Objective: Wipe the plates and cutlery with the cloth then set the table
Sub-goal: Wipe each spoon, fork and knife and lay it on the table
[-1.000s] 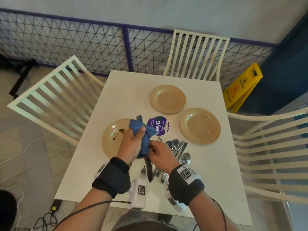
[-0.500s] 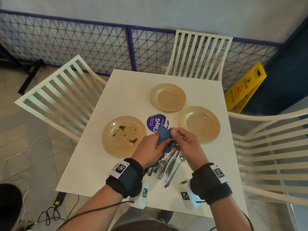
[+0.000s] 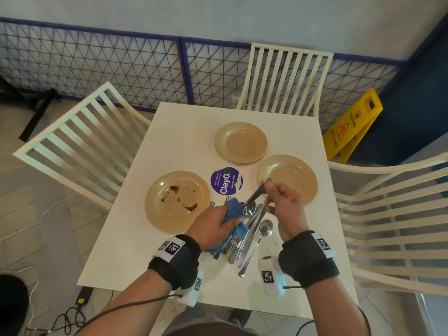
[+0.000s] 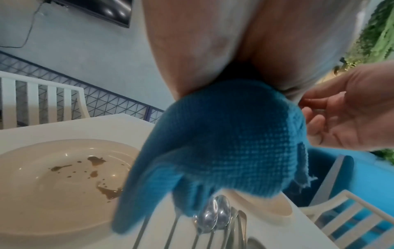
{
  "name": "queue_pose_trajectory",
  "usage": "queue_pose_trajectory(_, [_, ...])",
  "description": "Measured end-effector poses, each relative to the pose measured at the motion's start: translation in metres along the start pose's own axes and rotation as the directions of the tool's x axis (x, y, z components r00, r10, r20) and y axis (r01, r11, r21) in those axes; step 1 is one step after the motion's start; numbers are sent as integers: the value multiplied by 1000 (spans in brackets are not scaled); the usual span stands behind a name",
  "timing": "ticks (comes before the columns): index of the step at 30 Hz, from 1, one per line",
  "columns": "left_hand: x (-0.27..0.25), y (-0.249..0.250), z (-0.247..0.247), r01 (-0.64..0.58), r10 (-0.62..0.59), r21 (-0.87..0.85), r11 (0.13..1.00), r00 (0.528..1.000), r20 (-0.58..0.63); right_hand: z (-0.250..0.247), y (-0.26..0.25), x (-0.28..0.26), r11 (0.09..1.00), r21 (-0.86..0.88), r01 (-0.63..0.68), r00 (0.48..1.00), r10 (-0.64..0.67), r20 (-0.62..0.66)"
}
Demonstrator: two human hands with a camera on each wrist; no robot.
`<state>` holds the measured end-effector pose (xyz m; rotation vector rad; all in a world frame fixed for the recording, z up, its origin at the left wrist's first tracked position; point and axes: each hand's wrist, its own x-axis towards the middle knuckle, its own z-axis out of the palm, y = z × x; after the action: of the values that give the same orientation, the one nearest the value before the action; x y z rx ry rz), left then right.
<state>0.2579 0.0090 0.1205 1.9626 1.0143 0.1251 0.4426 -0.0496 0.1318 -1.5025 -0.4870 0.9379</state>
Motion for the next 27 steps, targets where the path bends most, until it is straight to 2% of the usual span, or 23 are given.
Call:
queue_pose_trajectory(3, [8, 1, 0, -12, 11, -27, 1000, 1000, -29, 14, 2, -4, 1000, -10, -15, 999, 15, 31])
queue_pose_trajectory(7, [6, -7, 7, -18, 20, -103, 995, 1000, 18, 4, -14, 21, 993, 96, -73, 995, 78, -55])
queue_pose_trajectory(13, [14, -22, -7, 26, -26, -22, 999, 1000, -3, 18, 1, 20, 980, 145, -140, 990, 143, -14])
queue_pose_trajectory(18, [5, -30, -5, 16, -5, -101, 995, 994, 108, 17, -5, 43, 966, 189, -176, 980, 191, -63])
queue_pose_trajectory(23, [17, -39, -14, 61, -56, -69, 996, 995, 78, 39, 12, 39, 956, 185, -229, 973, 232, 6])
queue_pose_trajectory(25, [18, -40, -10, 79, -74, -76, 994, 995, 67, 43, 10, 49, 957, 170, -237, 969, 244, -23])
queue_pose_trajectory(27, [19, -45, -13, 94, -85, -70, 993, 988, 128, 42, 7, 61, 951, 201, -235, 964, 254, -76])
